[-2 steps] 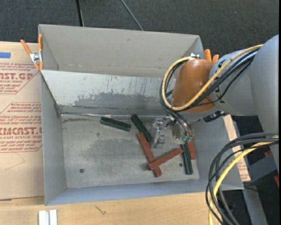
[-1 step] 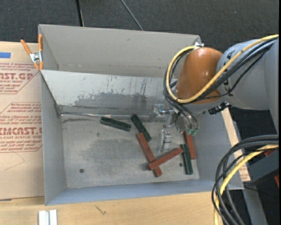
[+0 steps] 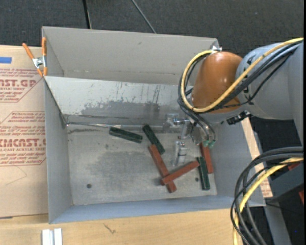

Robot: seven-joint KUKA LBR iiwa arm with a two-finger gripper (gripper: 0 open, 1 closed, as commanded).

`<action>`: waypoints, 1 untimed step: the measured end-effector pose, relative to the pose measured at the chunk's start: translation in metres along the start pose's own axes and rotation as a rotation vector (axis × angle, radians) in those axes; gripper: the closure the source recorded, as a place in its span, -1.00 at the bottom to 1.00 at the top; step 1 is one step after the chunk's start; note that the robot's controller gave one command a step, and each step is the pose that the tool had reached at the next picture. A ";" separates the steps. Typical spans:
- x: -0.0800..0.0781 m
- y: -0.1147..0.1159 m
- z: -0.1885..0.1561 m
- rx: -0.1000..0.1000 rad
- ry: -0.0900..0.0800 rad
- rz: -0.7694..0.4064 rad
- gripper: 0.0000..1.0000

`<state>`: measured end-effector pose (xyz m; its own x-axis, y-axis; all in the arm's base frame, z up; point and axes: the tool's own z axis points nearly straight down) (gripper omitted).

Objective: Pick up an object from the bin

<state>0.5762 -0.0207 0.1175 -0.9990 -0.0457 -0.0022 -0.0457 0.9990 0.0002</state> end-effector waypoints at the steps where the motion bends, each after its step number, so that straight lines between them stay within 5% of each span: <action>1: 0.040 -0.036 0.037 -0.001 -0.002 -0.045 -1.00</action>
Offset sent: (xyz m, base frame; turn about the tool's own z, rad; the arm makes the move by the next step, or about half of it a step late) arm -0.0568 -0.0368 -0.0475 -0.0683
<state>0.5379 -0.0589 0.0807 -0.9958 -0.0910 -0.0045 -0.0910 0.9959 0.0006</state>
